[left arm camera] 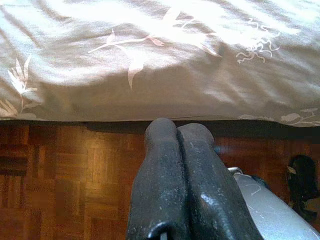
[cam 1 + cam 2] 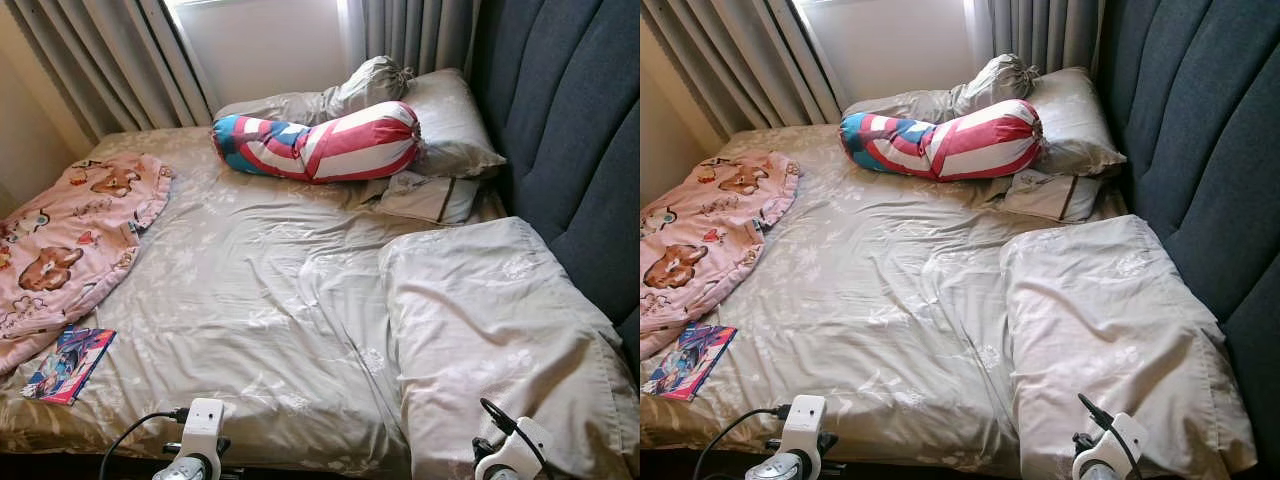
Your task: Clean up the room
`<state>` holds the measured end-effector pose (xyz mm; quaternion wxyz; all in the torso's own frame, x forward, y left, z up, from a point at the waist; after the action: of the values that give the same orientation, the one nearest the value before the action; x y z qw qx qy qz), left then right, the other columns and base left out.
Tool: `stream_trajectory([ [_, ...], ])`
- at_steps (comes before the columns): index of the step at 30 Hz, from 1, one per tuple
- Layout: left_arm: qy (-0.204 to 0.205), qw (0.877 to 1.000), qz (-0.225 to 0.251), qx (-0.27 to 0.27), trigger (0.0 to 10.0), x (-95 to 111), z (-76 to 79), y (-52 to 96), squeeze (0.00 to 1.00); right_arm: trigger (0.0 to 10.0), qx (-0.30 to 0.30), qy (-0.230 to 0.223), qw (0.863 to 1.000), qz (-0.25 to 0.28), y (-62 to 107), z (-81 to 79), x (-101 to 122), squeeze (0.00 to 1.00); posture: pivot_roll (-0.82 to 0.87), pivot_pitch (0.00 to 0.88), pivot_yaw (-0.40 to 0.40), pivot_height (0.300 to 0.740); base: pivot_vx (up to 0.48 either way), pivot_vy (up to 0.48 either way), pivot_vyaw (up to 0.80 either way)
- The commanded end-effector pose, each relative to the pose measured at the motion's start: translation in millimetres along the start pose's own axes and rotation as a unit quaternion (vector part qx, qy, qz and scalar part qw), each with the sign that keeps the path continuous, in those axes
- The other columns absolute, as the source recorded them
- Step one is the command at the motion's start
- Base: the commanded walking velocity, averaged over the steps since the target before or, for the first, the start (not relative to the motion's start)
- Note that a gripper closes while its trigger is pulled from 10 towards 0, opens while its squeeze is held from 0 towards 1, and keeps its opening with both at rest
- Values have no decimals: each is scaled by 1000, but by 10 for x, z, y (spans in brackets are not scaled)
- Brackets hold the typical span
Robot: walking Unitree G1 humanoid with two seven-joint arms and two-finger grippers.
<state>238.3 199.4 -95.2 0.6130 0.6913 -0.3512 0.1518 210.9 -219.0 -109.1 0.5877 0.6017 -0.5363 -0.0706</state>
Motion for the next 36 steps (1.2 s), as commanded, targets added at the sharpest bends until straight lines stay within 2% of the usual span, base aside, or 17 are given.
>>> stream_trajectory([
  [1, -18, 1000, 3, 3, 10000, 15, -36, 2, 0, 0, 23, 14, 999, -21, 10, -132, -109, 0, -23, 67, 124, 740, 0, 0, 0],
  [5, -20, 1000, 4, 4, 10000, 27, -40, -1, 0, 0, 48, 47, 997, -42, 21, -235, -190, 0, -23, 68, 125, 740, 0, 0, 0],
  [10, -23, 1000, 2, 6, 10000, 29, -47, -2, 0, 0, 149, 101, 980, -84, 83, -583, -350, 0, -27, 67, 128, 740, 0, 0, 0],
  [13, -23, 1000, 2, 6, 10000, 28, -46, -2, 0, 0, 204, 105, 969, -95, 126, -790, -373, 0, -28, 66, 128, 740, 0, 0, 0],
  [17, -23, 1000, 3, 5, 10000, 31, -45, -3, 0, 0, 231, 102, 963, -96, 145, -901, -347, 0, -28, 65, 128, 740, 0, 0, 0],
  [21, -23, 1000, 4, 6, 10000, 42, -48, -4, 0, 0, 246, 127, 957, -89, 150, -975, -299, 0, -29, 65, 128, 740, 0, 0, 0],
  [22, -23, 1000, 5, 6, 10000, 45, -46, -5, 0, 5020, 227, 151, 960, -68, 121, -931, -235, 0, -28, 65, 127, 740, 0, 0, 0],
  [23, -23, 1000, 5, 6, 10000, 47, -46, -5, 0, 10000, 204, 145, 967, -34, 88, -886, -115, 0, -27, 65, 126, 740, 0, 0, 0],
  [24, -23, 1000, 5, 6, 10000, 47, -46, -5, 0, 10000, 204, 145, 967, -34, 88, -886, -115, 0, -27, 65, 126, 740, 0, 0, 0],
  [25, -23, 1000, 5, 7, 10000, 46, -50, -5, 0, 10000, 190, 121, 974, 16, 68, -873, 77, 0, -28, 66, 127, 740, 0, 0, 0],
  [27, -23, 1000, 5, 7, 10000, 46, -51, -5, 0, 10000, 186, 107, 976, 47, 67, -875, 191, 0, -28, 66, 127, 740, 0, 0, 0],
  [28, -23, 1000, 5, 7, 10000, 47, -54, -5, 0, 10000, 200, 82, 974, 72, 86, -916, 294, 459, -32, 68, 129, 740, 0, 0, 0],
  [29, -24, 1000, 4, 7, 10000, 47, -54, -5, 0, 10000, 214, 74, 970, 85, 105, -952, 343, 1000, -32, 68, 129, 740, 0, 0, 0],
  [32, -25, 1000, 4, 6, 10000, 48, -51, -6, 0, 10000, 233, 74, 964, 100, 134, -997, 399, 1000, -38, 68, 129, 740, 0, 0, 0],
  [34, -25, 1000, 4, 5, 10000, 50, -45, -7, 0, 10000, 226, 97, 963, 106, 129, -967, 426, 1000, -40, 68, 128, 740, 0, 0, 0],
  [35, -25, 1000, 5, 5, 10000, 56, -41, -9, 0, 10000, 199, 141, 963, 116, 106, -878, 465, 1000, -44, 67, 127, 740, 0, 0, 0],
  [36, -25, 1000, 5, 4, 10000, 58, -40, -9, 0, 10000, 194, 140, 964, 117, 102, -850, 480, 1000, -44, 67, 127, 740, 0, 0, 0],
])
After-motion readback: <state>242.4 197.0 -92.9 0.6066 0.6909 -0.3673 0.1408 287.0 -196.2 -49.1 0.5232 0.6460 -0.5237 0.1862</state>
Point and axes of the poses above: a point about 5 cm out from each wrist's last joint towards the gripper, its own y axis pointing back from the gripper into the wrist, its own x axis along the axis of the wrist's last joint, z = x × y, the point moved 4 cm from there along -y, pointing out of the wrist towards the gripper, and after that the axes turned 13 degrees about -y, right-handed, at the moved point
